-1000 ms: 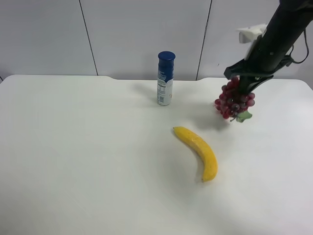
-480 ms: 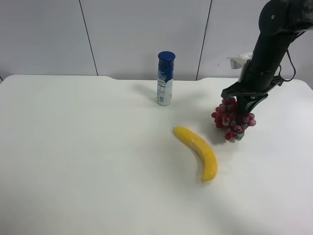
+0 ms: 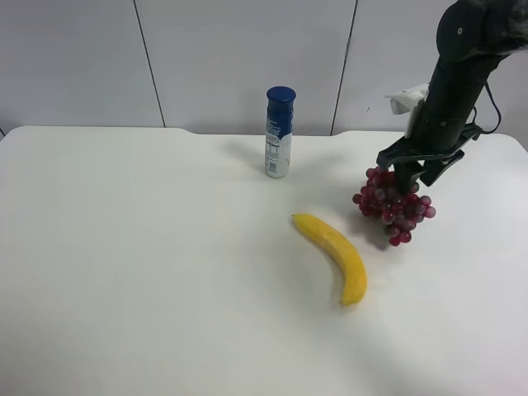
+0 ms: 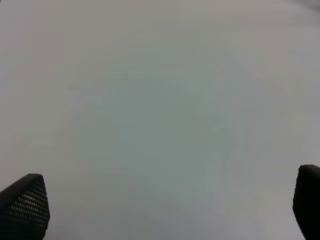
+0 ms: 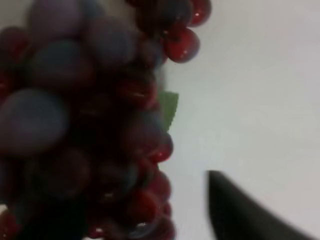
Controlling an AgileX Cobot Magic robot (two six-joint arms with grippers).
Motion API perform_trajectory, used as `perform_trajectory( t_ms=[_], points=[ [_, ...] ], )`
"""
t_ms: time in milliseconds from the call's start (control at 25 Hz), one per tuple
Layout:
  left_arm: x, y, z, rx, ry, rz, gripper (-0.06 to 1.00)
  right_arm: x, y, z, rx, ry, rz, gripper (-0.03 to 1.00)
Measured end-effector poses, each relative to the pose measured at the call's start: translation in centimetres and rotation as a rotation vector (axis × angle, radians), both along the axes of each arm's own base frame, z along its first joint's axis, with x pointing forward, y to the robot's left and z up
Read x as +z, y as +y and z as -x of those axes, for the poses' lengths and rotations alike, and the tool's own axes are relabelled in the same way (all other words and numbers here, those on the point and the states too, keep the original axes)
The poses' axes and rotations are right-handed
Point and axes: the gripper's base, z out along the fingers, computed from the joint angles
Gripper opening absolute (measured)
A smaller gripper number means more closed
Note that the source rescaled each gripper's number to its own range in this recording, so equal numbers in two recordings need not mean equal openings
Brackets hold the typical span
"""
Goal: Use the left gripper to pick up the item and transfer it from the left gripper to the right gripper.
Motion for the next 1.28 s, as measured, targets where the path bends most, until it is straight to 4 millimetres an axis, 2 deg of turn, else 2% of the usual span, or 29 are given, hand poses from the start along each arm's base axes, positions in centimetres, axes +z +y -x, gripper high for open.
perform_trajectory(
  t_ms=[40,80,160,240,560,1000,1280],
  points=[
    [0.0,0.0,0.0,0.0,0.0,0.0,1.0,0.0,-0.1,0.0,-0.01,-0.003,0.006,0.76],
    [0.0,0.0,0.0,0.0,0.0,0.0,1.0,0.0,-0.1,0.0,-0.021,-0.005,0.012,0.86],
    [0.0,0.0,0.0,0.0,0.0,0.0,1.0,0.0,-0.2,-0.1,-0.04,-0.008,0.02,0.95],
    [0.0,0.0,0.0,0.0,0.0,0.0,1.0,0.0,-0.2,-0.1,-0.046,-0.009,0.022,0.98],
    [0.0,0.0,0.0,0.0,0.0,0.0,1.0,0.8,-0.2,-0.4,-0.051,-0.029,0.018,1.0],
    [0.0,0.0,0.0,0.0,0.0,0.0,1.0,3.5,-0.1,0.5,-0.069,-0.029,-0.008,1.0],
    [0.0,0.0,0.0,0.0,0.0,0.0,1.0,6.4,-0.2,1.9,-0.075,-0.07,-0.029,1.0]
  ],
)
